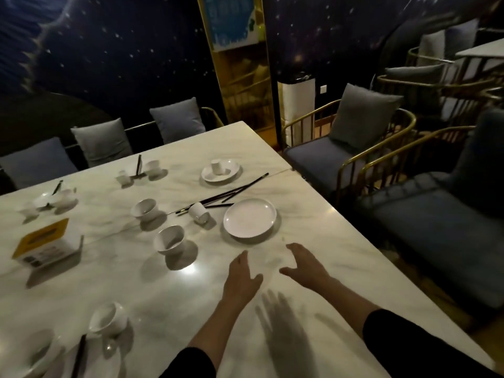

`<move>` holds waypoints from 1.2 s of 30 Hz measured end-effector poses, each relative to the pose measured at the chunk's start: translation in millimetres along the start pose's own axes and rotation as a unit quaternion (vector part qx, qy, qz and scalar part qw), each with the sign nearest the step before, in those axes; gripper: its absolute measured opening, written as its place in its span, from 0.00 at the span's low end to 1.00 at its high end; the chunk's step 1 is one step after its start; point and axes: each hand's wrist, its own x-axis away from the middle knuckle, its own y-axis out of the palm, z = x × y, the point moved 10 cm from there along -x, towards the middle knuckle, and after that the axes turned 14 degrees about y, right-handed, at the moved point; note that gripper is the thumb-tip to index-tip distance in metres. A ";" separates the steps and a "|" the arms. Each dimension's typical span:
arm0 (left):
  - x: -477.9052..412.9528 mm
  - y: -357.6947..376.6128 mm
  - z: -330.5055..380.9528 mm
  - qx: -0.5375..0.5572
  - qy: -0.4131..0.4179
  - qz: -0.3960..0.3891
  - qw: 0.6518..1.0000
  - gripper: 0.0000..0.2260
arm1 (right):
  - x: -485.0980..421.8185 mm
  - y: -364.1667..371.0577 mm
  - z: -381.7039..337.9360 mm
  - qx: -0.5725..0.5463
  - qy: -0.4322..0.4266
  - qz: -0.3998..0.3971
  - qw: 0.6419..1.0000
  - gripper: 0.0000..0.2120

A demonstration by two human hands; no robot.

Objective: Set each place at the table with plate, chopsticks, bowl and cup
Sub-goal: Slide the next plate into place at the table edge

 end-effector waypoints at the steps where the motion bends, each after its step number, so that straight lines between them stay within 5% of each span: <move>1: -3.5 2.6 1.9 0.002 -0.006 0.008 1.000 0.35 | -5.7 -0.3 2.7 0.002 -0.004 -0.006 1.000 0.36; 15: -73.7 30.5 75.3 -0.014 -0.181 0.145 0.973 0.35 | -136.1 -58.5 45.2 0.073 -0.155 -0.086 0.981 0.38; 26: -65.4 18.1 69.5 -0.126 -0.230 0.137 0.955 0.32 | -141.4 -60.9 -0.7 0.093 -0.253 -0.138 0.953 0.38; 36: -95.2 22.6 52.8 -0.040 -0.321 0.245 0.914 0.28 | -233.6 -61.3 -23.5 0.174 -0.270 -0.143 0.936 0.31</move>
